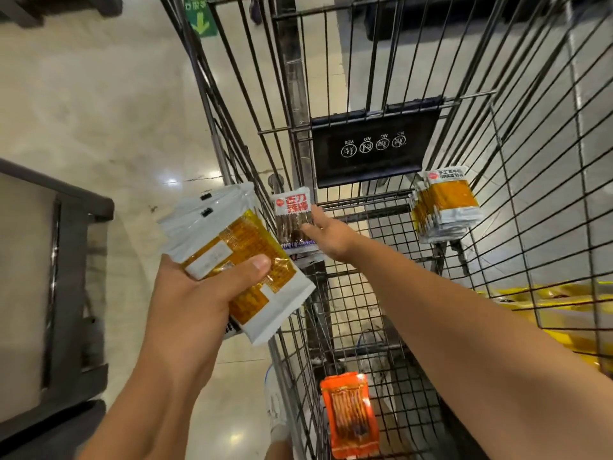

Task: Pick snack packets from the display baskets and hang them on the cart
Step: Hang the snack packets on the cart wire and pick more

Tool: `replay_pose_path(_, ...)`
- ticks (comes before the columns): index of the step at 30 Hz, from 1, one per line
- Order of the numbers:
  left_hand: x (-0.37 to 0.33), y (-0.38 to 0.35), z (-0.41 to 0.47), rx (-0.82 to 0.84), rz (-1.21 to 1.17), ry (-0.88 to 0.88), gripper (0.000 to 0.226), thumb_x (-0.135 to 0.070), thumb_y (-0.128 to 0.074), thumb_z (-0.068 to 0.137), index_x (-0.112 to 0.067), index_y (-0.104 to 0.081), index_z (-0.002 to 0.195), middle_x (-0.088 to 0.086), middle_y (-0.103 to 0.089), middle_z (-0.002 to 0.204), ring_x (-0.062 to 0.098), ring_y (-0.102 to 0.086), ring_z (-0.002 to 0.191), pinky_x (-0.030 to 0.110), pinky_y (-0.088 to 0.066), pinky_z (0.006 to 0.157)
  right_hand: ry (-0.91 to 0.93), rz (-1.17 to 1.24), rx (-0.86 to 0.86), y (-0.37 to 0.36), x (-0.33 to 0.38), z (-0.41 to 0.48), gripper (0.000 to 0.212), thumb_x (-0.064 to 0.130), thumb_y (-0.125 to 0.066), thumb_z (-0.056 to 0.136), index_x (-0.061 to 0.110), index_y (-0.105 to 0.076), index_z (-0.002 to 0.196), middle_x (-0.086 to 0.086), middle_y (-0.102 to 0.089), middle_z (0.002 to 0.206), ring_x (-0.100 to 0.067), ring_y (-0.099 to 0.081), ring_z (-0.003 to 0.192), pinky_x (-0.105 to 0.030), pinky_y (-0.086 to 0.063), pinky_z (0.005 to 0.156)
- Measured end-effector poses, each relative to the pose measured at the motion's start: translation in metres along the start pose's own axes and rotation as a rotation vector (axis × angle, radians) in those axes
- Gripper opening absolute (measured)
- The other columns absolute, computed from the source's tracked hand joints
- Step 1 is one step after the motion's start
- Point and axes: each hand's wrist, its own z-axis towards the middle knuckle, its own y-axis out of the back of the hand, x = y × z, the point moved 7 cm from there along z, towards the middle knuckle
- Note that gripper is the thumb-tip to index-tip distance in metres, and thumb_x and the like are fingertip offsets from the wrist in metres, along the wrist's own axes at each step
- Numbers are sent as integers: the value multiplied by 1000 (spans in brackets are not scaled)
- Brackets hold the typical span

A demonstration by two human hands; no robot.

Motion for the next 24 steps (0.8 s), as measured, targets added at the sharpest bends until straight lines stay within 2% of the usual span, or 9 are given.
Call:
replay_pose_path(3,1,2,1,23,4,16,69,-11,-81,62,-22,-61,128,-3,-77,106,16,-76,95,27,-62,68,-11,-4,-114,18,-3,-23,51,38,-34,109,17,-31,155,-3,-33,161,-25,-33,146,-42,-27,118)
replay_pose_path(7,-2,3,-3,-16,34,30,72,-11,-85,63,-24,-59,128,-6,-77,105,14,-76,93,23,-60,64,-16,285,-282,40,-14,-81,41,44,-42,106,21,-60,136,5,-60,137,-14,-56,122,-40,-47,106)
replay_pose_path(9,-9,4,-13,-72,96,-7,75,-15,-89,60,-29,-59,128,-10,-76,105,11,-75,94,27,-62,67,91,279,-445,51,-12,-120,22,30,-50,105,29,-69,117,13,-68,116,-6,-62,110,-35,-54,97)
replay_pose_path(12,-24,-4,-36,-115,136,-69,78,-19,-92,56,-39,-57,124,-14,-74,107,8,-74,95,41,-61,77,333,316,-646,67,6,-186,22,20,-57,98,36,-71,102,10,-72,104,-7,-66,103,-28,-56,88)
replay_pose_path(15,-20,-36,-48,21,82,-36,87,-23,-98,53,-29,-58,130,-4,-75,112,19,-75,99,45,-61,80,429,468,-485,68,16,-211,20,41,-63,92,37,-73,109,5,-71,116,-16,-65,111,-34,-55,90)
replay_pose_path(17,-4,-62,-44,128,75,54,90,-22,-98,53,-27,-55,132,-2,-75,114,21,-74,103,48,-59,86,388,547,-391,66,7,-213,42,57,-63,89,32,-69,122,1,-68,126,-22,-62,121,-44,-54,95)
replay_pose_path(20,19,-100,-30,247,46,148,91,-17,-95,54,-22,-53,135,-2,-75,114,18,-73,104,44,-58,92,267,617,-338,67,-13,-210,47,53,-55,92,36,-59,136,5,-63,137,-17,-57,130,-47,-48,105)
replay_pose_path(22,29,-130,-23,354,60,151,74,-18,-86,59,-20,-59,128,-4,-77,109,13,-74,100,33,-61,85,188,633,-315,72,-31,-207,45,49,-53,92,40,-58,136,10,-62,138,-13,-56,130,-47,-44,109)
replay_pose_path(24,40,-156,-19,447,114,171,64,-25,-83,62,-22,-64,123,-7,-78,106,12,-74,100,26,-59,80,134,662,-303,76,-47,-204,43,45,-59,91,37,-61,133,7,-65,133,-18,-60,125,-50,-45,106)
